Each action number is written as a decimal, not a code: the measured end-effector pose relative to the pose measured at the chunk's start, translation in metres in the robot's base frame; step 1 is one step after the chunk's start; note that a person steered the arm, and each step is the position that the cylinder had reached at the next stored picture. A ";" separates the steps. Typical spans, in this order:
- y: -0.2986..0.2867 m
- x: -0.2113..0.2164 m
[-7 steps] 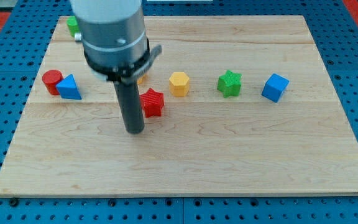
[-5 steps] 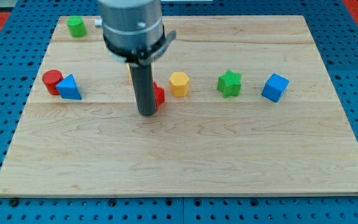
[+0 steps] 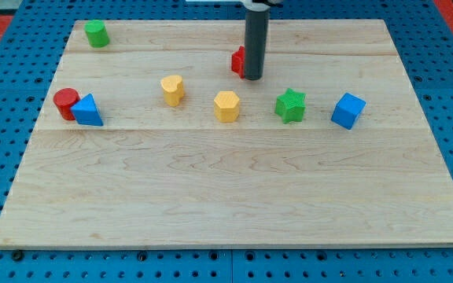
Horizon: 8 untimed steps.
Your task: Move the red star to the top center of the board
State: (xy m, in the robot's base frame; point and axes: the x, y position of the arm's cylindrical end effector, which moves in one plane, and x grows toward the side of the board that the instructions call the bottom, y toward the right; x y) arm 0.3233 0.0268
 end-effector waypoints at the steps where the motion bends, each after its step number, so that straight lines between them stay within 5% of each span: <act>1: -0.014 -0.028; 8: -0.008 -0.057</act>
State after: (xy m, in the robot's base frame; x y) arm 0.2658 0.0189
